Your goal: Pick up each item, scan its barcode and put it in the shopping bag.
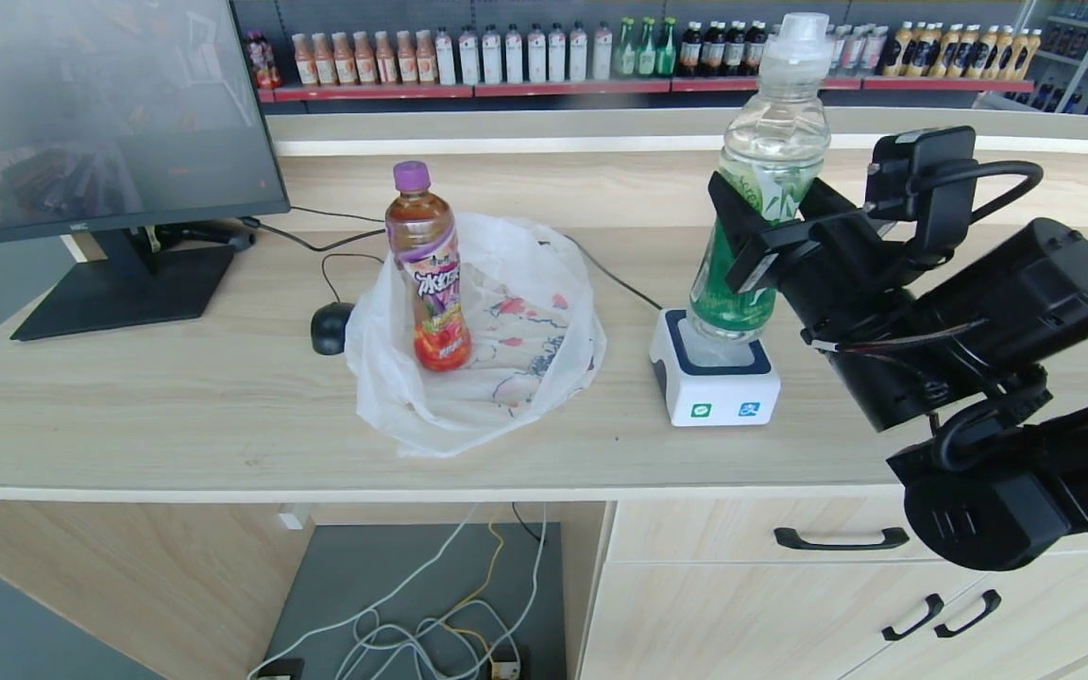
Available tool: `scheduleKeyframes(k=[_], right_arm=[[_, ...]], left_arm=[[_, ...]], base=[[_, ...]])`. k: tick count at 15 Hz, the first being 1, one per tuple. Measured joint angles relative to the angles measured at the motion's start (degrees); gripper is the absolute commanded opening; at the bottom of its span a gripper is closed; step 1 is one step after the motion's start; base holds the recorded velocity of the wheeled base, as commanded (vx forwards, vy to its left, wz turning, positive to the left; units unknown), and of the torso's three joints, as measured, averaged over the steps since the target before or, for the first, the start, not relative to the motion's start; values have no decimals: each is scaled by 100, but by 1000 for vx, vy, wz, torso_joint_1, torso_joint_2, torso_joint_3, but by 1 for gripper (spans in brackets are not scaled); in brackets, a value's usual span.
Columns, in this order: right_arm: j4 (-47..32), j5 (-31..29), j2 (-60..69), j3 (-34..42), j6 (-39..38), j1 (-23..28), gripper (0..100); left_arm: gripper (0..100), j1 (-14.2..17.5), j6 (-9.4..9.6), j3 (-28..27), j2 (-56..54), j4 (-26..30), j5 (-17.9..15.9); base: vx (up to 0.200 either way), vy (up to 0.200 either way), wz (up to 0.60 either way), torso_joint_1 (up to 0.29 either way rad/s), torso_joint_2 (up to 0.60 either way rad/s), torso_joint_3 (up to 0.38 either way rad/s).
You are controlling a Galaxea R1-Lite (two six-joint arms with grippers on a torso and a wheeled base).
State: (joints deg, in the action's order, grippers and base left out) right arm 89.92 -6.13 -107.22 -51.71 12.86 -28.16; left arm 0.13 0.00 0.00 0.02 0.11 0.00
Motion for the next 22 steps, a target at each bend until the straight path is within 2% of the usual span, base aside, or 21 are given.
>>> scheduleKeyframes(k=[5, 11, 20, 22], right_arm=[[-1, 12, -26, -63, -28, 357, 0], [2, 6, -52, -16, -101, 383, 0], [5, -18, -28, 17, -101, 380, 0], [2, -56, -11, 34, -202, 230, 0]], left_arm=[[100, 0, 0, -2, 0, -1, 0], [100, 0, 2, -2, 0, 0, 0], [100, -2, 35, 0, 0, -1, -7], [100, 2, 32, 0, 0, -4, -7]], base=[[0, 200, 0, 2, 3, 2], [0, 200, 0, 3, 2, 2], [0, 0, 0, 0, 0, 0], [0, 0, 0, 0, 0, 0]])
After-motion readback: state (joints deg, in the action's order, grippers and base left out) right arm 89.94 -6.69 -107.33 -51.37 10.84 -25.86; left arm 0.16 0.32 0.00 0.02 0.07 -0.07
